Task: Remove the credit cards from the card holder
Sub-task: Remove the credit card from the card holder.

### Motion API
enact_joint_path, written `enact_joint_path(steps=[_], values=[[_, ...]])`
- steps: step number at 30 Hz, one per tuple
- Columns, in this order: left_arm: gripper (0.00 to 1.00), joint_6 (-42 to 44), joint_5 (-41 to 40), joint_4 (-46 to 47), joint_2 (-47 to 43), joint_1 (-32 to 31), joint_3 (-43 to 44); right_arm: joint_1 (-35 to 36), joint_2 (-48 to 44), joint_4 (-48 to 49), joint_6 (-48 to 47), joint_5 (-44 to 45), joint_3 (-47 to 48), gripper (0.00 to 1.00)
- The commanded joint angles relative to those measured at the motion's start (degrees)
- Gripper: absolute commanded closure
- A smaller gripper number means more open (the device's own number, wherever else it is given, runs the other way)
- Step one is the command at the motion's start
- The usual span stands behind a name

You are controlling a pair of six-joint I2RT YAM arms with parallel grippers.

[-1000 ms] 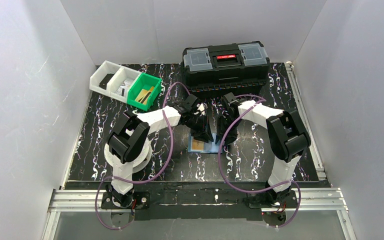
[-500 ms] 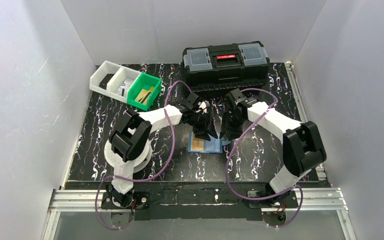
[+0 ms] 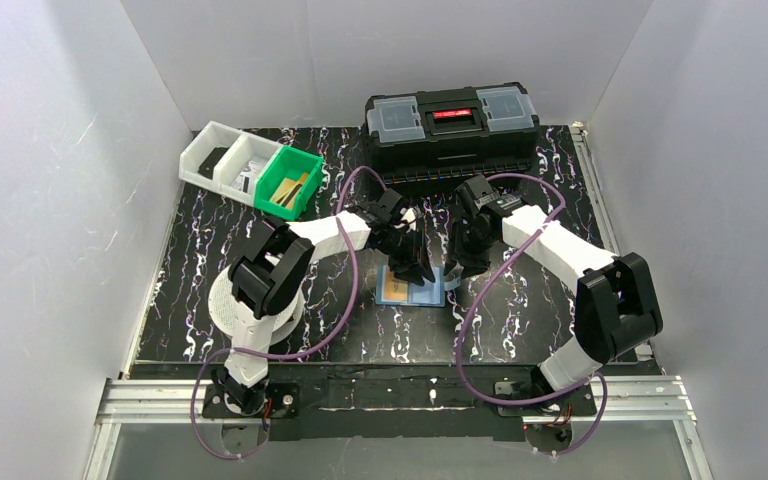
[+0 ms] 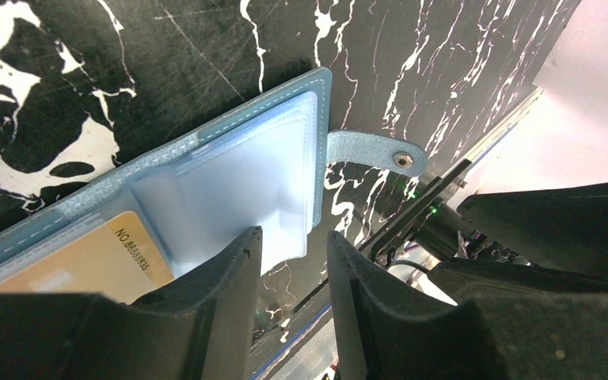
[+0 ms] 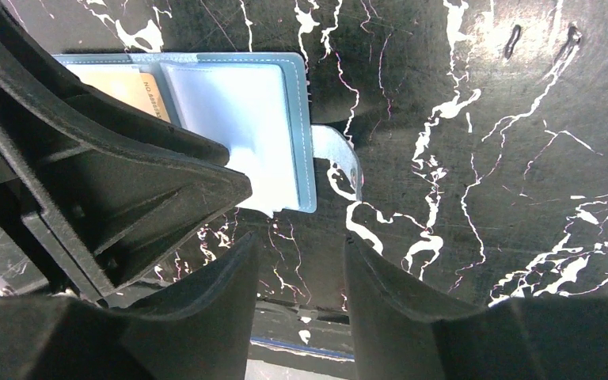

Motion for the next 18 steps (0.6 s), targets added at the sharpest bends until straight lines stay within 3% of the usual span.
enact_joint_path(steps=[1,9,14,18], values=[[0.65,1.9,-0.8,-3.7,-5.1,0.7,2.4,-0.1,-0.1,-1.4,0.3,0.0,2.3,0.5],[0.64,6.2,-6.0,-11.9,-12.8,5.8,-0.2,1.3,1.3,-0.5,1.4,-3.2,5.8,0.5],[0.66,7.0,-6.0,-12.1,-15.5,9.5,-5.0,3.6,5.1,2.0,2.7,-7.8,9.0,0.5],[0.73,7.5,-5.2,-11.3,-14.6,10.0,-6.6,4.5,9.0,5.3,3.4,-12.6,10.0,0.51]])
